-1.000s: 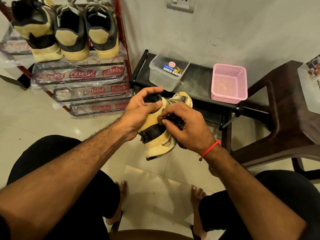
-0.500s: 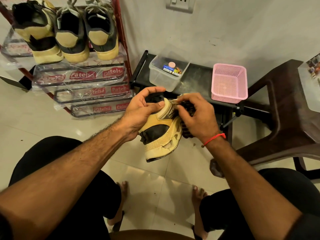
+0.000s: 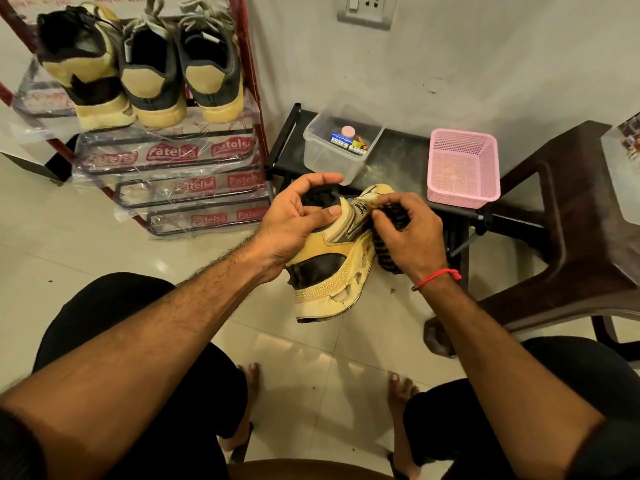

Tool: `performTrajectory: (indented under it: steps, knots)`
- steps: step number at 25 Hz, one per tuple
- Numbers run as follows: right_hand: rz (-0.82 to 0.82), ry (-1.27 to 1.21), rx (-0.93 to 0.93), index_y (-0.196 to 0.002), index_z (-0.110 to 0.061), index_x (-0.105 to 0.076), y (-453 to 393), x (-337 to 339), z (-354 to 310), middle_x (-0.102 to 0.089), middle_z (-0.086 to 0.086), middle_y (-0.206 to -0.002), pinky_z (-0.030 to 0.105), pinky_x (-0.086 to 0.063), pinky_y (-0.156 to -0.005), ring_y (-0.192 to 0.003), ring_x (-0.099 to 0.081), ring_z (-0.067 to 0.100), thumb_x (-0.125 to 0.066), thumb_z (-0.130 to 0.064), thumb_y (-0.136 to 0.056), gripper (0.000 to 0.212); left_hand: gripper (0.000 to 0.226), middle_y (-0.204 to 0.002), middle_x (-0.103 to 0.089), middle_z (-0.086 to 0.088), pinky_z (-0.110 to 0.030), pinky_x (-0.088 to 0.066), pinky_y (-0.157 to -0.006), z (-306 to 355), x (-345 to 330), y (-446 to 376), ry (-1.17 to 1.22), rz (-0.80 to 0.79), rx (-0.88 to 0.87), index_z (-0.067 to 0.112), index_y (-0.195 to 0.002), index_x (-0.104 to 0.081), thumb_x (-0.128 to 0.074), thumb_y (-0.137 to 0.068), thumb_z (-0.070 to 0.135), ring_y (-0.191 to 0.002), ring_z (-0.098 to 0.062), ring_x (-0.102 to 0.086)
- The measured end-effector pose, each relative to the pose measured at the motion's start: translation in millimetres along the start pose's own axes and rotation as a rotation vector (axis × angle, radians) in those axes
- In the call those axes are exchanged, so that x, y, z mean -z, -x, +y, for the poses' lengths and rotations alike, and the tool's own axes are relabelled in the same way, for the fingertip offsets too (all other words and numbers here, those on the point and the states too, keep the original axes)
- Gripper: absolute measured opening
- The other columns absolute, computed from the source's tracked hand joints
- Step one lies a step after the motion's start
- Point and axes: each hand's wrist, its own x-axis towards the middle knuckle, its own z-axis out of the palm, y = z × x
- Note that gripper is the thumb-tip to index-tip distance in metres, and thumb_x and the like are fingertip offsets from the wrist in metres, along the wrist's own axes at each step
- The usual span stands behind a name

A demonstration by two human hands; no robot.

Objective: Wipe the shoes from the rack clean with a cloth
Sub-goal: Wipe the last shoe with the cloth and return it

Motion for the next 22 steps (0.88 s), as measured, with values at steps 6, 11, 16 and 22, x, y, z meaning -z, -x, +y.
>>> performTrajectory:
  steps: [6,11,16,22]
  knots:
    - [-0.384,-0.051,0.528,-0.101,-0.005,-0.070,40,-12,-36,-0.066,0.006,-0.103,0.026,-0.050,-0.091,-0.097,-0.062,0.018,-0.073,-0.006,-0.086,0.016,0.049,-0.090,-0.068,-0.028,-0.033,-0.054,-0.073,-3,8,0,-0.010,-0.024,-0.031,0.019,-0.137,-0.057,-0.069,-0.092,0.005,-0.075,-0.028,-0.063]
    - [-0.001,-0.020,0.071,-0.101,-0.011,-0.071,-2,1,13,-0.066,0.002,-0.101,0.036,-0.053,-0.090,-0.093,-0.062,0.007,-0.071,-0.010,-0.087,0.013,0.051,-0.090,-0.077,-0.017,-0.033,-0.061,-0.071,0,6,2,-0.030,-0.069,0.006,0.021,-0.136,-0.058,-0.070,-0.089,0.006,-0.078,-0.025,-0.074]
    - [-0.189,-0.141,0.261,-0.100,-0.008,-0.071,27,-2,-24,-0.067,0.003,-0.100,0.029,-0.053,-0.089,-0.097,-0.063,0.014,-0.072,-0.006,-0.086,0.013,0.060,-0.089,-0.074,-0.021,-0.036,-0.060,-0.075,-3,9,2,-0.072,-0.137,-0.014,0.027,-0.142,-0.054,-0.070,-0.088,0.009,-0.080,-0.030,-0.071]
    - [-0.105,-0.089,0.211,-0.100,-0.009,-0.069,12,-4,-6,-0.065,0.002,-0.100,0.029,-0.052,-0.088,-0.095,-0.061,0.012,-0.071,-0.008,-0.087,0.013,0.070,-0.081,-0.065,-0.040,-0.060,-0.056,-0.073,0,13,6,-0.251,-0.216,-0.106,0.039,-0.150,-0.045,-0.073,-0.091,0.013,-0.069,-0.055,-0.062]
